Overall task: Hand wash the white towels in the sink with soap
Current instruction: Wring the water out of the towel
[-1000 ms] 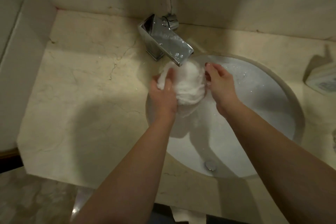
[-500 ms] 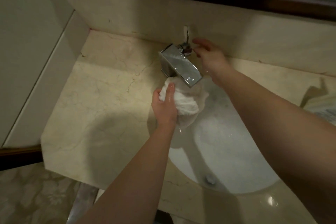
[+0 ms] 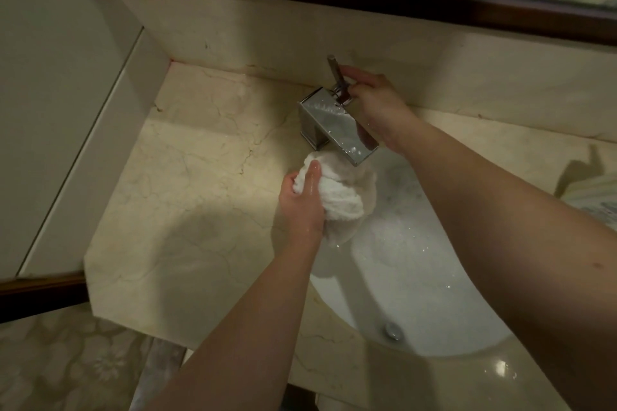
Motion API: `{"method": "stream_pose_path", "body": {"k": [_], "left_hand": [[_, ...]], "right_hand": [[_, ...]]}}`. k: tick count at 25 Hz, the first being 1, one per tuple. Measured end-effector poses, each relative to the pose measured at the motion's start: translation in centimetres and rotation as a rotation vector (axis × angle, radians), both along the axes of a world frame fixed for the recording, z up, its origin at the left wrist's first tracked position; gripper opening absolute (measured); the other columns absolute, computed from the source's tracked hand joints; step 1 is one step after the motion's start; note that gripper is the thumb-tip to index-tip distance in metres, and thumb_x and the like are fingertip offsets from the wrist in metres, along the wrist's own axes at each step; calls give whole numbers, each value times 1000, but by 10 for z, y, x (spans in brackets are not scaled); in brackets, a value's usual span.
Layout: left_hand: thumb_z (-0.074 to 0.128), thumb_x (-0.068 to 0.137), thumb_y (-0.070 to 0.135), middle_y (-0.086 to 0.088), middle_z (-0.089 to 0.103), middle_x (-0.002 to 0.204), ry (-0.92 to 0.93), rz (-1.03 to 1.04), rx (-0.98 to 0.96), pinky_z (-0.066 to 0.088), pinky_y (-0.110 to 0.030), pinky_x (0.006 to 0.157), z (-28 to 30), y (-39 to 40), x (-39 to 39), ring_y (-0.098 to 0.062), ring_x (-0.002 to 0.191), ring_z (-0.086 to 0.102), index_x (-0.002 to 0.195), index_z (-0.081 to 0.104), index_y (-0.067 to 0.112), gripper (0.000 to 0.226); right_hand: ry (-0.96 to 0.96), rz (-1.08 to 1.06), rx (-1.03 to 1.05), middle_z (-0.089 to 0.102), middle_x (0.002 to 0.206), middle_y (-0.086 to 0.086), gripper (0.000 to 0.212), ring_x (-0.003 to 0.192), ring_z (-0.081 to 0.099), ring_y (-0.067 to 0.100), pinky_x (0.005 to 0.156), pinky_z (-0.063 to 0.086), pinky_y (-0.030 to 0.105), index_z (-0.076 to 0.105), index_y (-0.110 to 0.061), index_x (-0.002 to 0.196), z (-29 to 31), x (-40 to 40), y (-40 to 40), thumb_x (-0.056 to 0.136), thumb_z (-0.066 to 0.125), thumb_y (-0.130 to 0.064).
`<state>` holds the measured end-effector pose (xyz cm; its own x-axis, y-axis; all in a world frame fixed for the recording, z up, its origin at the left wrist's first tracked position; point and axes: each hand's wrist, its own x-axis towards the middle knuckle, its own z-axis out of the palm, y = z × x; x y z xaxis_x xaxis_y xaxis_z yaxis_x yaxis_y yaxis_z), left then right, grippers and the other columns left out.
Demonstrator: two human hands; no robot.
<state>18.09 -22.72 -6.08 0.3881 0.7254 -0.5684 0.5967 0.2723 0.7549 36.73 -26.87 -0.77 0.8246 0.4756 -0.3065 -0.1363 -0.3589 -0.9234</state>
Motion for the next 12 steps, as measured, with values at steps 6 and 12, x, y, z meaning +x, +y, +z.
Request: {"method": "stream_pose_path", "body": {"k": [6,12], "left_hand": [[64,88,58,4,71,91,-134,40,-47,58,-23,66,19,-7,-4,-14,83,69,103,63,21,40],[68,86,57,7,69,86,-121,-3,-77,59,-44,82,35,-28,-20,-16,85,69,88,60,27,31]], "right_hand": [[32,-87,-75,60,94,-11,48,76,53,-1,72,41,21,54,-28,139,-8,-31,-32,91,48,-22],[321,-205,-169,62,121,1,35,118,57,23,99,44,35,61,-18,121,-12,-107,-110,97,55,-43]]}}
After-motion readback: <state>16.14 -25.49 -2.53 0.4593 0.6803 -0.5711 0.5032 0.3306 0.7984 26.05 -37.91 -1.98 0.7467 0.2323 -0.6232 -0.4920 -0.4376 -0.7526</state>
